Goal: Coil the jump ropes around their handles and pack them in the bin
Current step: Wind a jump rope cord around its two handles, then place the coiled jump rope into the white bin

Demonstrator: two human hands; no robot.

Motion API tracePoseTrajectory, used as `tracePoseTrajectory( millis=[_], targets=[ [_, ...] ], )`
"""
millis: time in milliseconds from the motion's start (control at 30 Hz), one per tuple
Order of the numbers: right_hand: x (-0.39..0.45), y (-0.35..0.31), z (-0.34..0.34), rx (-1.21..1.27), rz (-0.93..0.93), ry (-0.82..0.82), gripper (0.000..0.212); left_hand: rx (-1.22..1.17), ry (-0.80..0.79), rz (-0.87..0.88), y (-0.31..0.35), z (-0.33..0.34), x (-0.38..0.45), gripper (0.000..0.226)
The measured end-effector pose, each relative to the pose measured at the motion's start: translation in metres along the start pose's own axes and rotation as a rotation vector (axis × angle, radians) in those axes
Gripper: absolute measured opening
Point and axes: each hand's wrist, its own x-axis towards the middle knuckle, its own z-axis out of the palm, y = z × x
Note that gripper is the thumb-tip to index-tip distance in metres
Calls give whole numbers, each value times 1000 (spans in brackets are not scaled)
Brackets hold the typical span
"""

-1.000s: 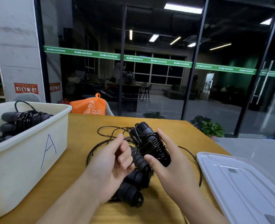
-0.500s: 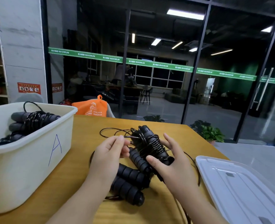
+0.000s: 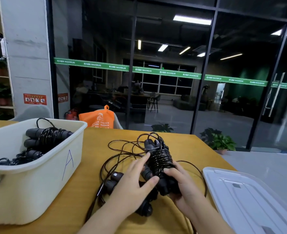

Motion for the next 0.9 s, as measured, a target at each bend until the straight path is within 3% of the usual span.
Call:
tracePoseTrajectory(
  millis=[100, 233, 400, 533, 600, 700, 800, 900],
  targets=[
    [1, 1, -2, 42, 3, 5, 43, 10, 21, 7, -1, -2, 0, 58],
    [0, 0, 0, 84, -20, -20, 57, 225, 62, 109, 4, -7, -4, 71],
    [-5, -4, 0, 174, 13, -162, 40, 448, 146, 185, 4, -11, -1, 84],
    [-6, -7, 11, 149, 42, -148, 27, 709, 266, 324, 11, -23, 10, 97],
    [-7, -12, 19, 146, 68, -165, 29, 822, 284, 394, 21, -36, 22, 96],
    [-7, -26, 38, 161, 122, -208, 34, 910, 234, 506, 39, -72, 36, 75],
    [0, -39, 61, 23, 132, -247, 43, 884, 68, 385, 50, -117, 46, 58],
    [11, -47, 84, -134, 41, -253, 31, 780, -35, 189, 46, -161, 49, 53]
  ],
)
